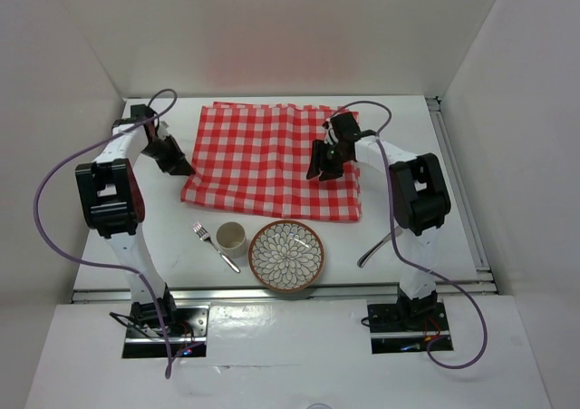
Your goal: Set the dinner table for one person
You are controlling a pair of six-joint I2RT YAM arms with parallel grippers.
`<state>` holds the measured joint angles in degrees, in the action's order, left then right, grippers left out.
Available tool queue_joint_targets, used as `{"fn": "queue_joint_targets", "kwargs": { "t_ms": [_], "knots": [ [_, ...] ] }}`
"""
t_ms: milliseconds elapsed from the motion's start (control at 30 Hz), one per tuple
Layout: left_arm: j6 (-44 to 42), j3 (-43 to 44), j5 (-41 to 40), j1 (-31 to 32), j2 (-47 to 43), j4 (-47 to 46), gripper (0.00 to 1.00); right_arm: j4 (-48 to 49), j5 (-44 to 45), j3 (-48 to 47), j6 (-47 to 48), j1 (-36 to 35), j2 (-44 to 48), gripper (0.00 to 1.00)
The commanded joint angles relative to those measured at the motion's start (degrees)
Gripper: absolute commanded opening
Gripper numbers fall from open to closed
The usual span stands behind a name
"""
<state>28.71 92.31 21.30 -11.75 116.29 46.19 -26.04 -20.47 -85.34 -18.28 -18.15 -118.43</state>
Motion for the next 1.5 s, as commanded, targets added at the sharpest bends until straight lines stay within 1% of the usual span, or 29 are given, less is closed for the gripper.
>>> {"fn": "queue_joint_targets", "kwargs": {
  "t_ms": [0, 33, 133, 200, 267, 333, 367, 400, 467, 500, 533, 567, 667, 700, 733, 767, 800, 867, 900, 1000, 1133, 1233, 1300, 1467],
  "knots": [
    [-1.37, 3.75, 1.99, 0.15, 3.32, 1.62, 0.28, -0.15, 2.45, 1.49, -1.4, 0.57, 4.7, 0.57],
    [-1.38, 4.45, 1.12, 0.15, 3.85, 2.31, 0.27, -0.15, 2.45, 1.49, -2.19, 1.1, 5.22, 0.57],
    [0.55, 4.45, -0.55, 0.15, 5.17, 1.8, 0.26, 0.38, 2.45, 0.88, -2.2, 1.1, 5.23, 0.64],
    [1.34, 4.45, -0.56, 0.15, 5.18, -1.26, 0.26, -0.15, 2.45, -0.08, -2.2, 1.1, 4.71, 0.64],
    [1.35, 7.25, -1.25, 0.67, 7.97, -1.28, 0.23, -0.68, 1.84, -2.18, -2.2, 1.1, 3.21, 0.64],
    [1.35, 10.5, -3.01, 0.67, 9.83, 2.56, 0.18, -1.81, 1.84, -4.03, -2.2, 1.1, 0.67, 0.64],
    [1.87, 13.22, -7.19, 0.67, 9.83, 3.8, 0.18, -2.69, 1.84, -6.65, -2.2, 1.1, -0.39, 0.64],
    [2.75, 13.24, -9.85, 0.67, 7.83, 3.81, 0.18, -4.09, 1.23, -7.72, -2.2, 1.1, -2.14, 0.6],
    [3.46, 10.27, -16.51, 1.2, 2.74, 0.93, 0.24, -4.1, 1.22, -8.53, -2.2, 1.1, -2.15, 0.54],
    [3.46, 9.04, -17.42, 1.2, -0.16, -0.56, 0.26, -3.49, 1.22, -8.53, -2.2, 1.1, -2.15, 0.52],
    [2.85, 7.98, -17.43, 1.9, -4.97, -1.8, 0.27, -2.97, 1.22, -7.74, -2.2, 1.1, -1.02, 0.5],
    [1.63, 7.19, -18.04, 2.43, -6.76, -2.77, 0.3, -2.96, 1.22, -6.34, -2.2, 0.58, -0.23, 0.5],
    [-0.49, 7.18, -18.05, 5.85, -8.54, -0.15, 0.3, -2.43, 1.92, -4.14, -2.89, 0.57, 2.41, 0.49],
    [-1.11, 7.18, -21.7, 7.08, -8.54, 2.56, 0.3, -2.43, 1.92, -2.13, -2.9, 0.57, 3.29, 0.49],
    [-1.11, 7.18, -22.7, 9.44, -8.54, 2.58, 0.28, -2.43, 1.92, -0.98, -3.59, 0.57, 5.12, 0.49],
    [-1.81, 4.31, -22.18, 10.16, -9.15, 2.58, 0.28, -2.43, 2.45, 0.08, -4.21, 0.57, 6.18, 0.49],
    [-1.81, 2.97, -18.79, 10.69, -9.15, 2.58, 0.23, -2.43, 2.97, 2.44, -4.22, 0.05, 7.15, 0.47],
    [-1.29, -0.19, -15.95, 11.57, -9.15, 1.36, 0.16, -2.43, 2.98, 4.65, -4.83, 0.05, 10.05, 0.46],
    [-1.29, -3.51, -14.29, 12.27, -9.15, 0.75, 0.14, -2.43, 3.59, 6.57, -5.35, 0.05, 10.93, 0.44],
    [0.11, -8.19, -15.4, 12.28, -8.46, -0.92, 0.07, -3.58, 3.59, 10.7, -6.59, 0.05, 14.27, 0.41],
    [0.73, -9.52, -18.3, 12.28, -5.12, -2.07, 0.06, -4.63, 4.65, 15.28, -8.6, 0.05, 16.3, 0.4],
    [0.73, -9.52, -17.7, 12.28, -1.77, -2.69, 0.05, -4.63, 7.46, 16.52, -10.89, 1.27, 15.78, 0.4],
    [0.73, -8.91, -17.08, 12.28, 0.16, -3.3, 0.05, -4.63, 9.56, 16.52, -12.03, 1.8, 13.23, 0.4],
    [0.73, -8.99, -16.47, 12.89, 2.01, -3.83, 0.05, -5.42, 10.27, 13.89, -13.09, 4.43, 8.14, 0.4]
  ]
}}
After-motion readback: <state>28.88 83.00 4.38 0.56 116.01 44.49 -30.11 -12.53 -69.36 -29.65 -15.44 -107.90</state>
